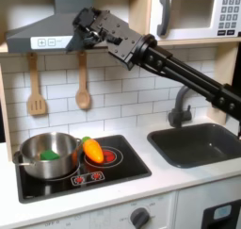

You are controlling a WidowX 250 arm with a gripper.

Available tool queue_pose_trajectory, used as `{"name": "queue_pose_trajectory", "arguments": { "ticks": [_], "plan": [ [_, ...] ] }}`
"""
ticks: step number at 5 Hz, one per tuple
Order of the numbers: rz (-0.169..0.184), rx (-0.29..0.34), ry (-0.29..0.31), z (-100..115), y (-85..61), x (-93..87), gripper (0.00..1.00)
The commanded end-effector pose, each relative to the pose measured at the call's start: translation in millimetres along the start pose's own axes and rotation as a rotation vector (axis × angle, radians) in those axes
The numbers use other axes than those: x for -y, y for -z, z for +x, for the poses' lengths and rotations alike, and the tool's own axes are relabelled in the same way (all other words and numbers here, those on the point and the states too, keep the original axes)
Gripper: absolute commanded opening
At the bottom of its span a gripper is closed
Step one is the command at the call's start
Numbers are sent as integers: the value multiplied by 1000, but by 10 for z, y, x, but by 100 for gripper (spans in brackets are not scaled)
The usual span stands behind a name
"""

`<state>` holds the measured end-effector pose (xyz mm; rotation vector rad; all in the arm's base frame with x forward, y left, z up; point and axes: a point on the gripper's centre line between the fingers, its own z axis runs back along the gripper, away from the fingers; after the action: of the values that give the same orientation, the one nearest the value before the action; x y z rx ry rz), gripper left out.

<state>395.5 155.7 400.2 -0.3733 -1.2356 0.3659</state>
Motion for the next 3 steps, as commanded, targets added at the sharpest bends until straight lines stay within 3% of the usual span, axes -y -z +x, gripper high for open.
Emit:
{"name": "queue_pose_trajectory", "arguments": {
  "ticks": [1, 3],
  "plan": [
    [-6, -20, 18, -55, 38, 57, 0],
    [0, -23, 24, -62, 56, 67, 0]
  ]
}}
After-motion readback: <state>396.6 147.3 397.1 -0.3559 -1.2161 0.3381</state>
